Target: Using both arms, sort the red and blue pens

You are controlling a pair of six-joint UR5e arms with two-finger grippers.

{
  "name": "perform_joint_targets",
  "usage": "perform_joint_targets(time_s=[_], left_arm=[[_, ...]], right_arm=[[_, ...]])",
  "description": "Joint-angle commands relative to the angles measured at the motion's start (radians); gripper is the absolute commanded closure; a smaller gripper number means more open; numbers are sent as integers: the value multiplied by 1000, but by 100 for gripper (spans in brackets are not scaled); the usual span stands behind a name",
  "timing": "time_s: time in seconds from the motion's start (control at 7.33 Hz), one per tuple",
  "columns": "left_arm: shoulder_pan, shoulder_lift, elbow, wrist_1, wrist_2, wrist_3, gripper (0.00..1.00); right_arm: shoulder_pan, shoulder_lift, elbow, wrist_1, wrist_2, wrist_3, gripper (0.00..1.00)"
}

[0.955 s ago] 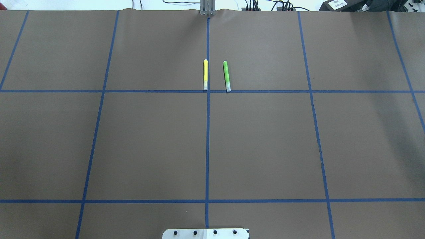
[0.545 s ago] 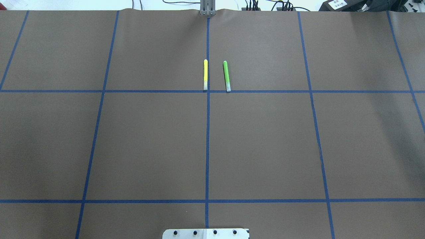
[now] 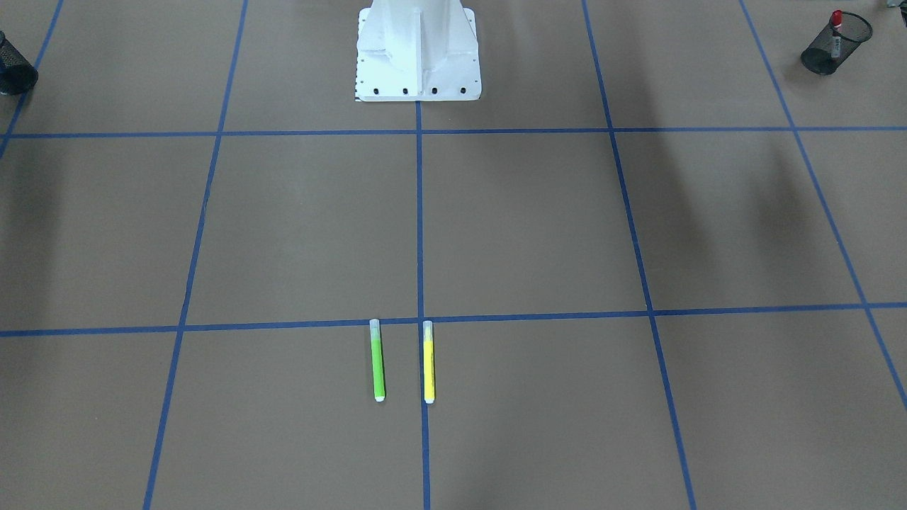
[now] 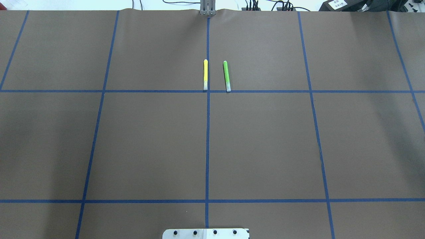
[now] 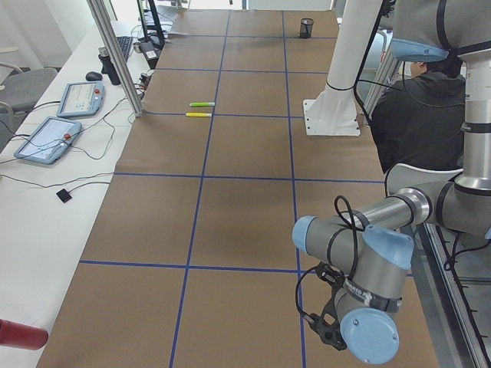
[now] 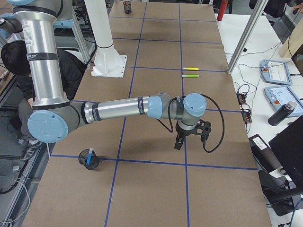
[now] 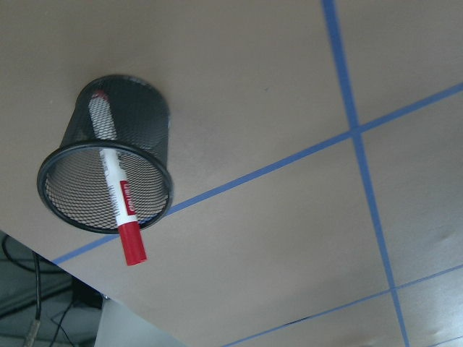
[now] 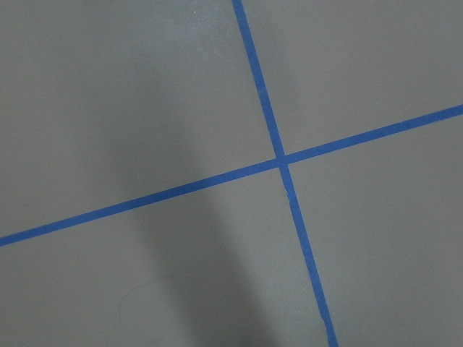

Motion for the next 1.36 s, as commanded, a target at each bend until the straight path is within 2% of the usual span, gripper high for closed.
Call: perform_joint_targets(time_s=[0.0, 0.27, 0.55, 0.82, 0.95, 1.23], left_arm=[[3, -5, -112, -218, 1, -24, 0], [32, -3, -111, -479, 4, -85, 0], [160, -3, -96, -729, 3, -205, 0], [329, -11, -94, -939, 3, -396, 0], [430, -72, -82, -956, 4, -464, 0], [544, -237, 1, -968, 6, -504, 0]], right_arm=[[-12, -1, -2, 55, 0, 2, 1], [-41, 3, -2, 71, -32, 2, 1], [-54, -29, -11, 208, -49, -5, 1], [-64, -35, -13, 237, -35, 12, 1], [-64, -35, -10, 241, -26, 9, 1], [-74, -27, -11, 240, -27, 10, 1]])
